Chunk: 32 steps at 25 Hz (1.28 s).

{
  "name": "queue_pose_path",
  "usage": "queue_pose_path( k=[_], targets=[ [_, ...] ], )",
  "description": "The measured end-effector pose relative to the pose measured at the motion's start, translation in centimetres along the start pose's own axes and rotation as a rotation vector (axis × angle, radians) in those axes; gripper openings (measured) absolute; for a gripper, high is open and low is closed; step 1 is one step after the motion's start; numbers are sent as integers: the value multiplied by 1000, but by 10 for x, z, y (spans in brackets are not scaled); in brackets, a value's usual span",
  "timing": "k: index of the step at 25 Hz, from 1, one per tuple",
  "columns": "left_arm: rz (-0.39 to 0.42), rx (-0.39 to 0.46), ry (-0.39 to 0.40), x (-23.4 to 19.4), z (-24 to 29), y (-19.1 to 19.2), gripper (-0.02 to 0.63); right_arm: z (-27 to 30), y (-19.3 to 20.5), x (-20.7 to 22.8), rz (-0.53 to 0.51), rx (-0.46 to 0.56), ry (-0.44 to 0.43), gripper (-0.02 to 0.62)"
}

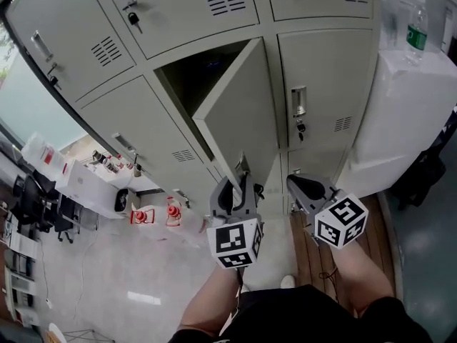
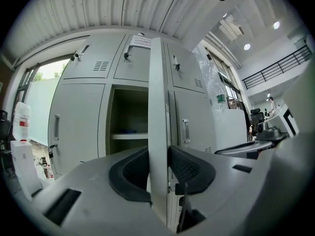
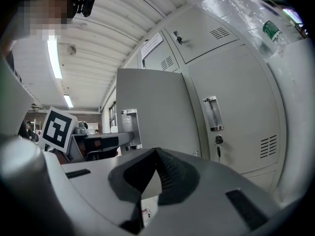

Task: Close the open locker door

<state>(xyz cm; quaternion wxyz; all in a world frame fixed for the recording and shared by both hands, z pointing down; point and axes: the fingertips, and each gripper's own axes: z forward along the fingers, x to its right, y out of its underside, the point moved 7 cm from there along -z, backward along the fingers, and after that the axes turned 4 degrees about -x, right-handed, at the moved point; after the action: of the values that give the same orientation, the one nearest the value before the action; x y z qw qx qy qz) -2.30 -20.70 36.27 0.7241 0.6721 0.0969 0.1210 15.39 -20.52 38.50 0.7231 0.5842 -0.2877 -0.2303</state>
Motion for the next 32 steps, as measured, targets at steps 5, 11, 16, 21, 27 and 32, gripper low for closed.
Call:
queue_pose_path(
  k=[5,11,16,21,27,32],
  targets=[
    [0,2,-38,-10,5,0,118,7,-4,5,-8,-1,-26,53],
    [-2,-10,-86,-27,9,0,128,25,-13,3,-11,14,-57,53],
    [-2,-17,-139,-42,14,1,140,38,-21,-2,-33,21,-81,53],
    [-4,-16,-176,-57,22,1,147,49,-24,-4,-40,14,-88,53],
    [20,-2,-234,-79,34,1,150,69,-24,-2,-48,2,-85,53],
    [30,-6,-241,-96,46,2,150,90,-29,-4,-58,1,-88,52]
  ],
)
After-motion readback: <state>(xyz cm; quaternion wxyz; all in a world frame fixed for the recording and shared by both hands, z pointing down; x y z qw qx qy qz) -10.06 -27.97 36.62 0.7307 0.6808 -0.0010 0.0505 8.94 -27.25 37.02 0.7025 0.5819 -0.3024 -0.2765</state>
